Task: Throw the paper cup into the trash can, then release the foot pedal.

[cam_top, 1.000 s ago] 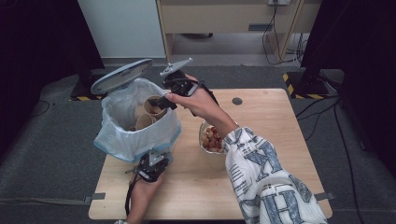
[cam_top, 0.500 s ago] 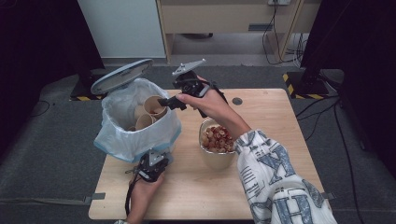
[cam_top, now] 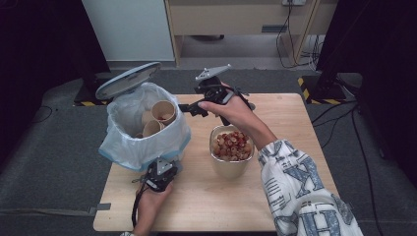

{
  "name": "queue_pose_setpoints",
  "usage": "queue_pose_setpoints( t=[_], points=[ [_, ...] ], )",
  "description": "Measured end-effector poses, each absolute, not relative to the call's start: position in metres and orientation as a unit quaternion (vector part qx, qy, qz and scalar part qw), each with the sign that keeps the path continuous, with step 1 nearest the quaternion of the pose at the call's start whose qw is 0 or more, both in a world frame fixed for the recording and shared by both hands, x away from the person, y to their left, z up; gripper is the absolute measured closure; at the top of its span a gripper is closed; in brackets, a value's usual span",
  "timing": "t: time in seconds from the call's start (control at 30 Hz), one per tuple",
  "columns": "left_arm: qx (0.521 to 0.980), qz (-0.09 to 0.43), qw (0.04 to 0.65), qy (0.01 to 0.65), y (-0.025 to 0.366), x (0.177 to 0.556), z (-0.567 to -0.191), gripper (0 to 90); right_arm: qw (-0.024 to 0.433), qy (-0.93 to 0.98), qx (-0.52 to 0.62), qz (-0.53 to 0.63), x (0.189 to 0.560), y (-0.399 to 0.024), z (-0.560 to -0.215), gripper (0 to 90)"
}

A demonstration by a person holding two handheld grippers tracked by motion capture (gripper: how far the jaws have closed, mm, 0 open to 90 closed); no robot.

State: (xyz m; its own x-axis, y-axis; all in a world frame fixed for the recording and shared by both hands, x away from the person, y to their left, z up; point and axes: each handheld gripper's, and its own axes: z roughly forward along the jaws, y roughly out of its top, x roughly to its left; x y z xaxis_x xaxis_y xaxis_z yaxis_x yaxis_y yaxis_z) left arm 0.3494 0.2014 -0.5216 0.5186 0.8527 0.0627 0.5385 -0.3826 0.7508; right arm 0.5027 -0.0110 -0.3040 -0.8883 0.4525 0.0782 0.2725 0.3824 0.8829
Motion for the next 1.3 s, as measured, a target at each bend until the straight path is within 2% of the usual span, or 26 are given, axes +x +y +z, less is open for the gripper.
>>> queue_pose_setpoints(
  t=[0.93, 0.97, 1.07, 1.17, 1.3],
  points=[
    [0.798, 0.227, 0.348, 0.436, 0.201, 0.349, -0.522, 88.0, 0.100, 0.815, 0.259, 0.509, 0.508, -0.067, -0.314, 8.3],
    [0.796, 0.221, 0.352, 0.441, 0.200, 0.348, -0.521, 86.5, 0.102, 0.815, 0.259, 0.508, 0.507, -0.069, -0.314, 8.3],
    [0.794, 0.220, 0.357, 0.440, 0.195, 0.343, -0.517, 69.1, 0.107, 0.813, 0.268, 0.506, 0.507, -0.082, -0.317, 8.3],
    [0.784, 0.219, 0.383, 0.436, 0.192, 0.333, -0.508, 60.8, 0.110, 0.809, 0.276, 0.506, 0.508, -0.095, -0.319, 8.2],
    [0.777, 0.220, 0.403, 0.430, 0.192, 0.323, -0.501, 56.2, 0.116, 0.805, 0.291, 0.504, 0.509, -0.113, -0.322, 8.2]
  ],
)
